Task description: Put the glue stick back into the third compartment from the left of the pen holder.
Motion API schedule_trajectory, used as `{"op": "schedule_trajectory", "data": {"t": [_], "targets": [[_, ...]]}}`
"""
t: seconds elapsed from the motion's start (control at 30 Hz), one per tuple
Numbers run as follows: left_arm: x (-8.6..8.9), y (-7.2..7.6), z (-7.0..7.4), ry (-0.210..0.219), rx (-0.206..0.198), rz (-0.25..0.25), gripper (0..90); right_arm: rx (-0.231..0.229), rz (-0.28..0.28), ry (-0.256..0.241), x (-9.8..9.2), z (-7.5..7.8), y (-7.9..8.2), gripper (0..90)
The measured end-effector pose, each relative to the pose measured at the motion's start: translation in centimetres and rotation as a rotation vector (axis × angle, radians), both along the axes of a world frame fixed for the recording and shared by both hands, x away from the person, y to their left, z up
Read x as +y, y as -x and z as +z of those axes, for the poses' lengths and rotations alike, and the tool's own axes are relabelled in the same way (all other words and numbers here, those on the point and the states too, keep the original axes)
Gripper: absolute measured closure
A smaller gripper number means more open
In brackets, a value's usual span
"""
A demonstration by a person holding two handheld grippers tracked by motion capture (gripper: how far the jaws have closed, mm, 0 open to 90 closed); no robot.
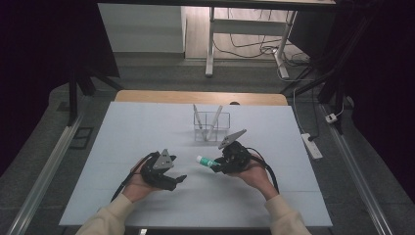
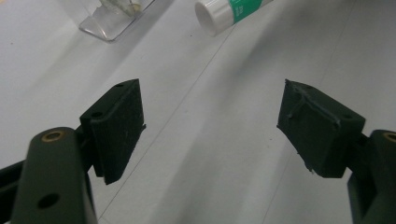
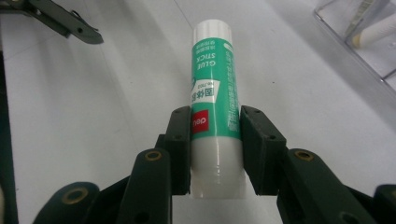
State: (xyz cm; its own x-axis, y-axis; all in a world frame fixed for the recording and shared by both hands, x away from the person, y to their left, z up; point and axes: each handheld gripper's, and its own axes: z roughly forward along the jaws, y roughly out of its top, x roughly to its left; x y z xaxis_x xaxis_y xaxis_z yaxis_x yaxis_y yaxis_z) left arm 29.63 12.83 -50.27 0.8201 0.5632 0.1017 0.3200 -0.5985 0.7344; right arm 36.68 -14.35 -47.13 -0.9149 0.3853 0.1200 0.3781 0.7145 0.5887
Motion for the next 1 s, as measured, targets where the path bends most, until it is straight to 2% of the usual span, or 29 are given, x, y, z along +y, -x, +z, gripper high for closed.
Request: {"op": "schedule_trajectory", "data": {"t": [0.2, 0.4, 0.7, 0.9, 1.0], "targets": [[-0.6, -0.1, 0.0, -0.016, -0.002, -0.02, 23.9, 0.006, 0.017, 0.004, 0.2, -0.2, 0.1, 64.7], [-0.9, -0.3, 0.1, -0.006, -0.014, -0.02, 23.8, 0.012, 0.019, -0.005, 0.3, -0.2, 0.1, 64.7], [-1.5, -0.4, 0.2, -0.02, -0.022, -0.032, 23.8, 0.019, 0.043, -0.014, 0.8, -0.2, 0.2, 64.7], [-2.1, -0.3, 0.4, -0.05, -0.039, -0.032, 23.9, 0.024, 0.072, -0.02, 1.6, -0.1, 0.1, 64.6], [-2.5, -0.3, 0.5, -0.083, -0.058, -0.034, 24.2, 0.027, 0.086, -0.016, 2.0, -0.1, 0.1, 64.7]]}}
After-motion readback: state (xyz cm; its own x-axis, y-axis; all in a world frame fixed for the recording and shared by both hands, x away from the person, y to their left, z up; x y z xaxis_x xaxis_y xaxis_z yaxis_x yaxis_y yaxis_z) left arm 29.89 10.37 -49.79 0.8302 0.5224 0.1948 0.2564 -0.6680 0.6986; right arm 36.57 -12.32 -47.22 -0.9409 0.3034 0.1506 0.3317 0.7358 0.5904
